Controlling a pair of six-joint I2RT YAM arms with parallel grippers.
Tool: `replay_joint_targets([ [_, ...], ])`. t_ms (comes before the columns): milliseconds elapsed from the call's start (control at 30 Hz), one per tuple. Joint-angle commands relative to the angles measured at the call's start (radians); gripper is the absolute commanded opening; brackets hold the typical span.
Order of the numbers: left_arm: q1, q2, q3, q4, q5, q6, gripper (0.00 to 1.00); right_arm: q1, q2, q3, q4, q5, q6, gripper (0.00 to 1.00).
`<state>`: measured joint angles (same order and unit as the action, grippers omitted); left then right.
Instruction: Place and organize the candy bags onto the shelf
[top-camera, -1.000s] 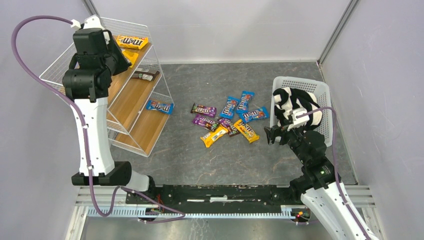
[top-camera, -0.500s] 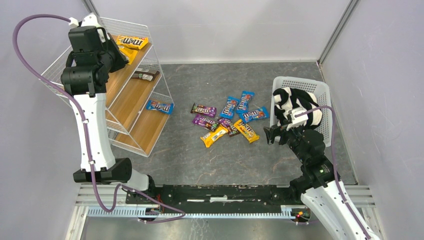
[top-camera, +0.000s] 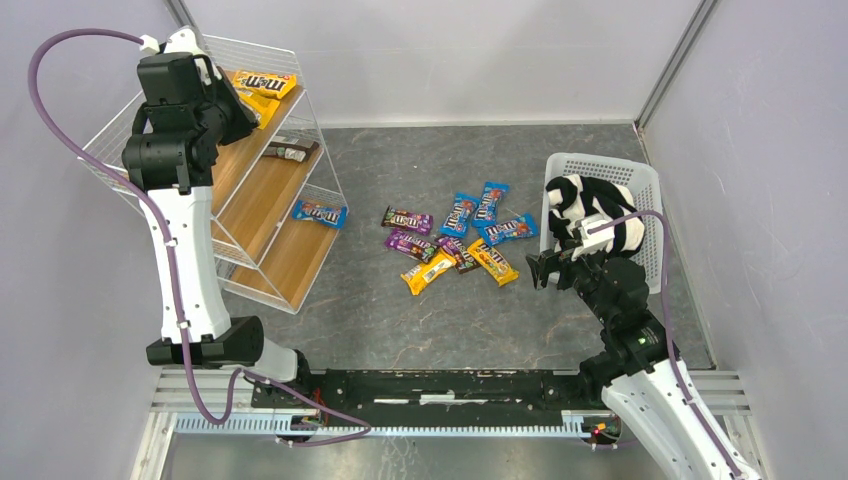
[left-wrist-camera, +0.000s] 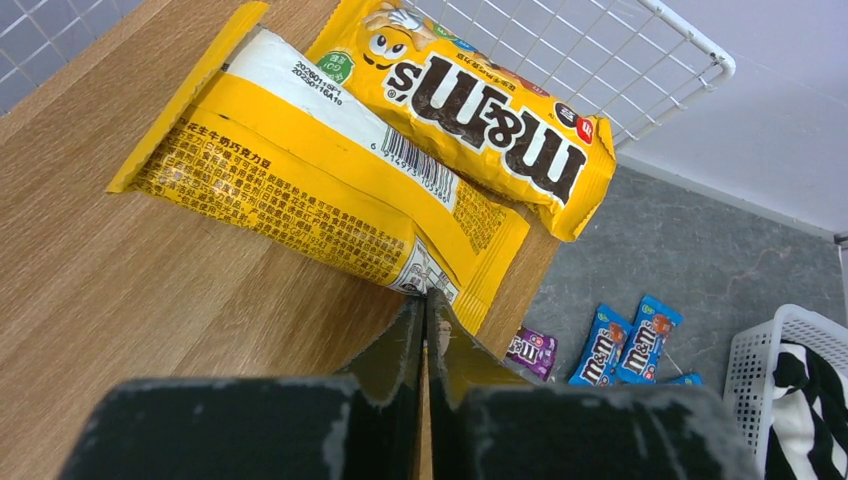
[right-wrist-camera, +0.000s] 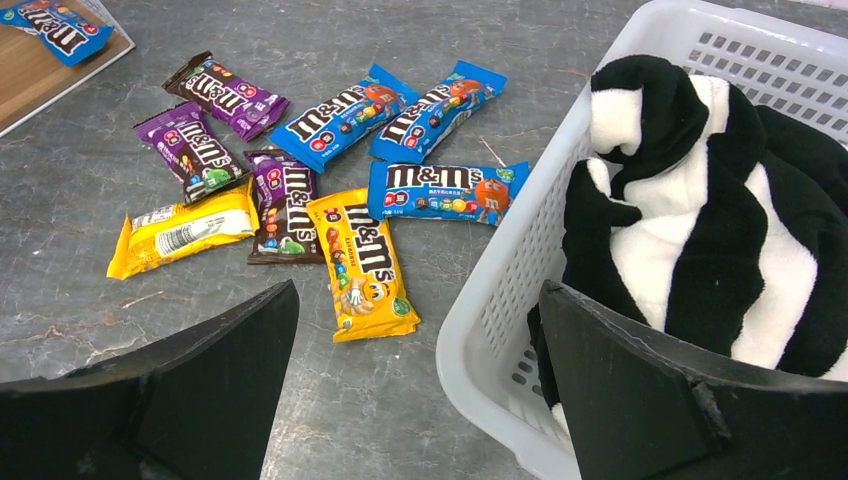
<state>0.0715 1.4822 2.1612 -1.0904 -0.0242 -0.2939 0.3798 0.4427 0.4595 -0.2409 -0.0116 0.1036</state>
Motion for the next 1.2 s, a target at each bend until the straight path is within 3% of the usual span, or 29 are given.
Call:
replay_joint_targets([
  [0, 0.006, 0.001, -0.001, 0.002, -0.011, 0.048, 0.1, 0.005, 0.005, 0.001, 0.052, -0.011, 0.001, 0.98],
  [600, 0.005, -0.023, 0.015, -0.003, -0.064, 0.044, 0.39, 0.004, 0.027, 0.011, 0.039, -0.019, -0.001, 0.98],
  [800, 0.006, -0.078, 0.041, 0.001, -0.017, 0.035, 0.68, 0.005, 0.03, 0.015, 0.034, -0.019, -0.004, 0.98],
  [900, 0.006, -0.137, 0.024, 0.044, 0.074, 0.02, 0.77, 0.004, 0.033, 0.016, 0.032, -0.018, -0.004, 0.98],
  [1067, -0.011, -0.263, -0.136, 0.216, 0.479, -0.062, 0.86, 0.005, 0.043, 0.018, 0.03, -0.016, -0.004, 0.98],
  [1100, -0.04, -0.291, -0.197, 0.248, 0.515, -0.073, 0.88, 0.005, 0.045, 0.018, 0.029, -0.016, -0.003, 0.98],
  [1167, -0.163, -0.351, -0.308, 0.285, 0.429, -0.08, 0.9, 0.005, 0.047, 0.014, 0.029, -0.012, -0.003, 0.98],
])
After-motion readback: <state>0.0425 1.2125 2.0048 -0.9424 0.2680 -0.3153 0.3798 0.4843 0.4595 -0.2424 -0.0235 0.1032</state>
